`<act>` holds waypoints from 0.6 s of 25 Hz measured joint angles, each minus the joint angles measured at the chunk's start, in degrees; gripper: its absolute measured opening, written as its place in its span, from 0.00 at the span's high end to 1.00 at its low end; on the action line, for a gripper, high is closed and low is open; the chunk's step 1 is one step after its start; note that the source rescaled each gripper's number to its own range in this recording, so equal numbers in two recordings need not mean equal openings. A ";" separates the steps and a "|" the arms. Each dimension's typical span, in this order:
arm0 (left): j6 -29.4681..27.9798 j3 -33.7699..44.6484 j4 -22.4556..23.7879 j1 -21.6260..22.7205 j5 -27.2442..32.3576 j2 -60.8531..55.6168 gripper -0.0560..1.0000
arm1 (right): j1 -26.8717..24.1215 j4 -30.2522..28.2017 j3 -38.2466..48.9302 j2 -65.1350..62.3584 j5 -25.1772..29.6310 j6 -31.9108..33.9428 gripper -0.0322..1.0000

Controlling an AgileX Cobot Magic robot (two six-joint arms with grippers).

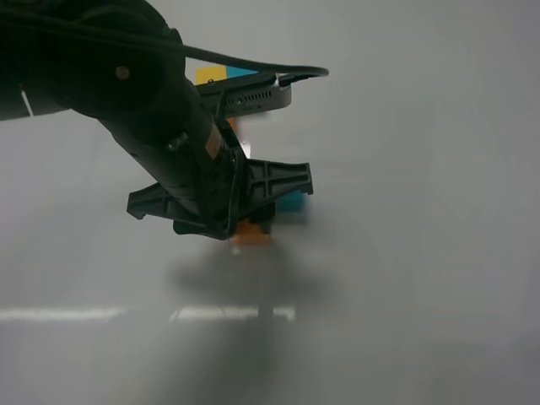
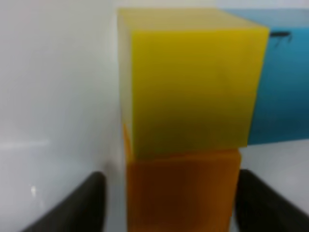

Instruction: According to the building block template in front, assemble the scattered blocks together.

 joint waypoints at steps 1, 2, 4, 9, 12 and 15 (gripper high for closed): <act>0.63 0.00 0.23 0.00 0.00 0.00 0.32 | 0.00 0.00 0.00 0.00 0.00 0.00 0.59; 1.13 0.00 0.44 0.06 0.00 0.00 0.19 | 0.00 0.00 0.00 0.00 0.00 0.00 0.59; 1.80 0.00 0.59 0.06 0.00 0.00 0.07 | 0.00 0.00 0.00 0.00 0.00 0.00 0.59; 2.20 -0.04 0.53 0.06 0.06 -0.05 0.00 | 0.00 0.00 0.00 0.00 0.00 0.00 0.59; 2.34 -0.04 -0.07 0.06 0.06 -0.78 0.00 | 0.00 0.00 0.00 0.00 0.00 0.00 0.59; 3.49 -0.04 -1.47 0.06 0.24 -3.00 0.01 | 0.00 0.00 0.00 0.00 0.00 0.00 0.59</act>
